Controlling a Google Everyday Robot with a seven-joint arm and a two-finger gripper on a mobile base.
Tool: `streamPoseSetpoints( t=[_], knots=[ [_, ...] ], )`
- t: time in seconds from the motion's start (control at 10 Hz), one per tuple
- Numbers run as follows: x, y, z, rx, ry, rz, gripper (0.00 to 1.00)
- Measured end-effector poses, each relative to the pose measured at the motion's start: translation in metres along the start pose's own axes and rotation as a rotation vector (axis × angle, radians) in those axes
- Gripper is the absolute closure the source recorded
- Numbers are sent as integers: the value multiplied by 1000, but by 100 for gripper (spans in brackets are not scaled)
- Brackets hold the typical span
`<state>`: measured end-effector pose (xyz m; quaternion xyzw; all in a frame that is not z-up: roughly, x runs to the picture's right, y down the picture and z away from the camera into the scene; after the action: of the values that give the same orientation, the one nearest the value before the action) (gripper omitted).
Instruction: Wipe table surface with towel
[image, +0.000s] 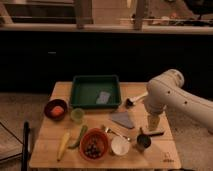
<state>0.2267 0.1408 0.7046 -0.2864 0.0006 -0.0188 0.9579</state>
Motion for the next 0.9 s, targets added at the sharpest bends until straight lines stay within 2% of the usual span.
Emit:
streamPoseSetpoints(
  t=[0.4, 0.6, 0.9],
  knots=[
    [-34, -7, 15, 16, -20, -47, 20],
    [-34, -5, 32, 22, -29, -57, 20],
    [-49, -10, 50, 26, -53, -75, 20]
  ],
)
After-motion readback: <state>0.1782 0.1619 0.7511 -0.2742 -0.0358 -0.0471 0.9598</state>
